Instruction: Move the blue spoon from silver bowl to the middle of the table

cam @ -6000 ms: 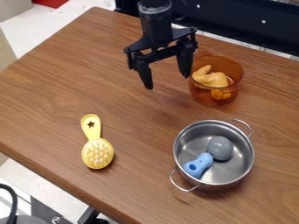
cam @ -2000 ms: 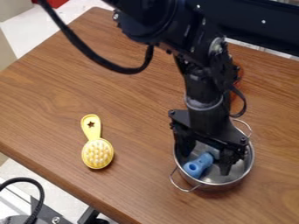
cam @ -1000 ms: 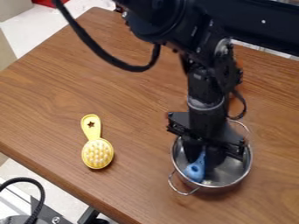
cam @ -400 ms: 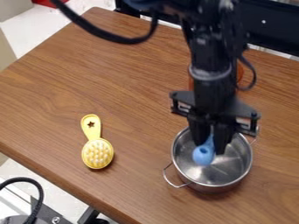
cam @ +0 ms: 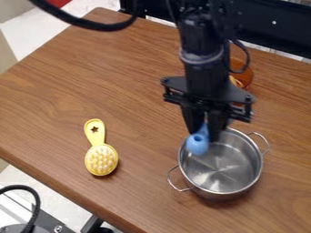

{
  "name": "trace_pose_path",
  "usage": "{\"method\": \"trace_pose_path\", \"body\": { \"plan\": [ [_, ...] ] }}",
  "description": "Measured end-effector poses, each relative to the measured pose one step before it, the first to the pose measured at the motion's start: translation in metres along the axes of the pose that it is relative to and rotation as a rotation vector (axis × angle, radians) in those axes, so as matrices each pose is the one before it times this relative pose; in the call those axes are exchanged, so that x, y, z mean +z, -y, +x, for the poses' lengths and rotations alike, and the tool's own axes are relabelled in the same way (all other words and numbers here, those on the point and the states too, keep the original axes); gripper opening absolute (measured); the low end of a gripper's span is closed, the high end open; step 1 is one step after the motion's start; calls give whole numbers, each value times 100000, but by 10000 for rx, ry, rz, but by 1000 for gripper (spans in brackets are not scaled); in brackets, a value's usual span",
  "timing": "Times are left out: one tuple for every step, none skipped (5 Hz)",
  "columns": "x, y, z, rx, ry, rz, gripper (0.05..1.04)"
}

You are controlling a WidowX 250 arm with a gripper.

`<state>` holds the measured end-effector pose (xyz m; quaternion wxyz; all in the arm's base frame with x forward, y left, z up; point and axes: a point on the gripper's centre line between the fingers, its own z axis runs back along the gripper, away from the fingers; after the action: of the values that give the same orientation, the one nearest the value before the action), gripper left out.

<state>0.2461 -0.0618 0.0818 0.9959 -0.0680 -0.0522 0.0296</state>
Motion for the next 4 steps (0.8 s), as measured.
{"method": "trace_pose_path", "body": {
  "plan": [
    [230, -2239, 996, 335, 417, 149, 279],
    [180, -2250, 604, 310, 152, -44, 279],
    [-519, -2525, 546, -294, -30, 154, 279],
    [-155, -2137, 1131, -1164, -91, 207, 279]
  ]
}}
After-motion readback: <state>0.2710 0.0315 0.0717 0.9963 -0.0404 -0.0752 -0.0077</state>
